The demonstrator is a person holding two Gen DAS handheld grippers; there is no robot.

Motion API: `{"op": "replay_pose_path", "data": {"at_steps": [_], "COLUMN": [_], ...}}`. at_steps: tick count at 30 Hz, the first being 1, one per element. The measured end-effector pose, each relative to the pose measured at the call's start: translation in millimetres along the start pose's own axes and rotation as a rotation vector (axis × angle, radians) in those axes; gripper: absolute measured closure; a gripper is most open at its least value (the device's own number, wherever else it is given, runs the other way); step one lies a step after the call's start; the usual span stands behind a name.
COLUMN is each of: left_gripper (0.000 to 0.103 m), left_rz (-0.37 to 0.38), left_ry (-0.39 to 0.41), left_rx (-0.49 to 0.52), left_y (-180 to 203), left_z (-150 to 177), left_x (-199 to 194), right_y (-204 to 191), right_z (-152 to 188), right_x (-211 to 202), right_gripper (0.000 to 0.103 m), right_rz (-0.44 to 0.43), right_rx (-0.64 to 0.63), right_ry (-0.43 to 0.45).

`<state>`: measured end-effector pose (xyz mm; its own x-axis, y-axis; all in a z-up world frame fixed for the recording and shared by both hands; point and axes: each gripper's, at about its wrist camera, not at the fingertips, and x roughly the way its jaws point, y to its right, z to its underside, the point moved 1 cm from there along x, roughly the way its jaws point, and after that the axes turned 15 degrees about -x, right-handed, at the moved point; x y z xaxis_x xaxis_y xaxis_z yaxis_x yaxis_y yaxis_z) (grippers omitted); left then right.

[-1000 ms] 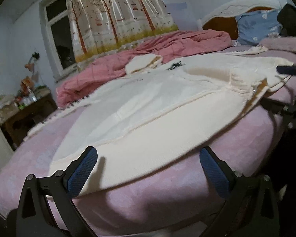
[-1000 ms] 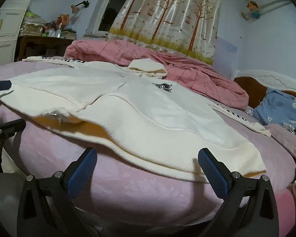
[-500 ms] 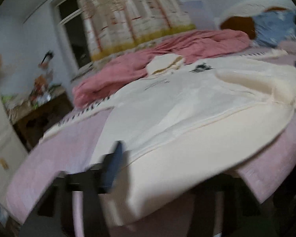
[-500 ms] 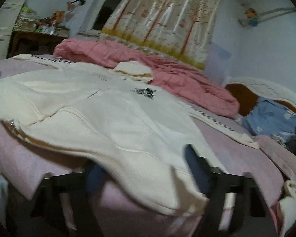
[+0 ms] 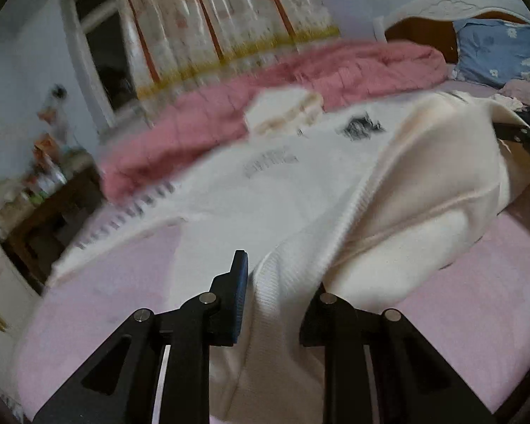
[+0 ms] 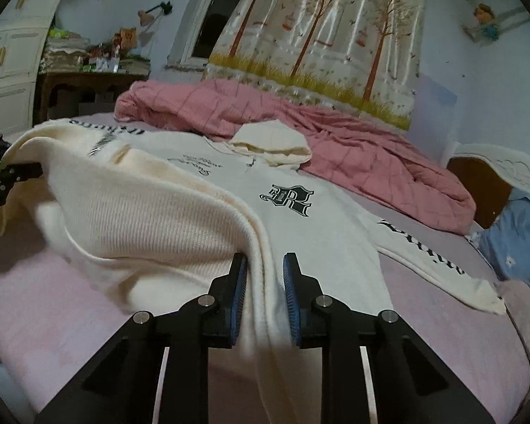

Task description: Fold large clothes

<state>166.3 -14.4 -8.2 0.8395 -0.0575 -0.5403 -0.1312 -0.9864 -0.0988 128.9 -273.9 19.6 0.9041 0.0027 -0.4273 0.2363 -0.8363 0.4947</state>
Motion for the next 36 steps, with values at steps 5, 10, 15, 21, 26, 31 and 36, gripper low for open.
{"op": "replay_pose_path", "data": {"at_steps": [5, 10, 15, 21, 26, 31, 36], "left_gripper": [0.081, 0.069, 0.013, 0.004, 0.003, 0.003, 0.003], "left_rz": [0.072, 0.138, 0.182, 0.224, 0.119, 0.099, 0.07], "left_ry": [-0.189, -0.222, -0.024, 0.126, 0.144, 0.102, 0.107], "left_rx": [-0.073, -0.133, -0.162, -0.257, -0.218, -0.239, -0.223], "left_y": [-14, -24, -38, -57, -59, -64, -59], "left_z": [-9, -18, -18, 1, 35, 41, 42], "left_x": [63, 79, 26, -40, -48, -35, -30], "right_y": [3, 18, 48, 72, 89, 100, 93], "right_z": [-12, -13, -2, 16, 54, 92, 94], "right_x": [62, 92, 73, 12, -15, -18, -18], "right_gripper": [0.08, 0.08, 0.065, 0.02, 0.014, 0.014, 0.014], "right_rz": [-0.047, -0.122, -0.105, 0.029, 0.054, 0.065, 0.05], "right_rx": [-0.03, 0.022, 0.137, 0.204, 0.342, 0.424, 0.361], "right_ry": [-0.064, -0.08, -0.004, 0.119, 0.112, 0.036, 0.03]}}
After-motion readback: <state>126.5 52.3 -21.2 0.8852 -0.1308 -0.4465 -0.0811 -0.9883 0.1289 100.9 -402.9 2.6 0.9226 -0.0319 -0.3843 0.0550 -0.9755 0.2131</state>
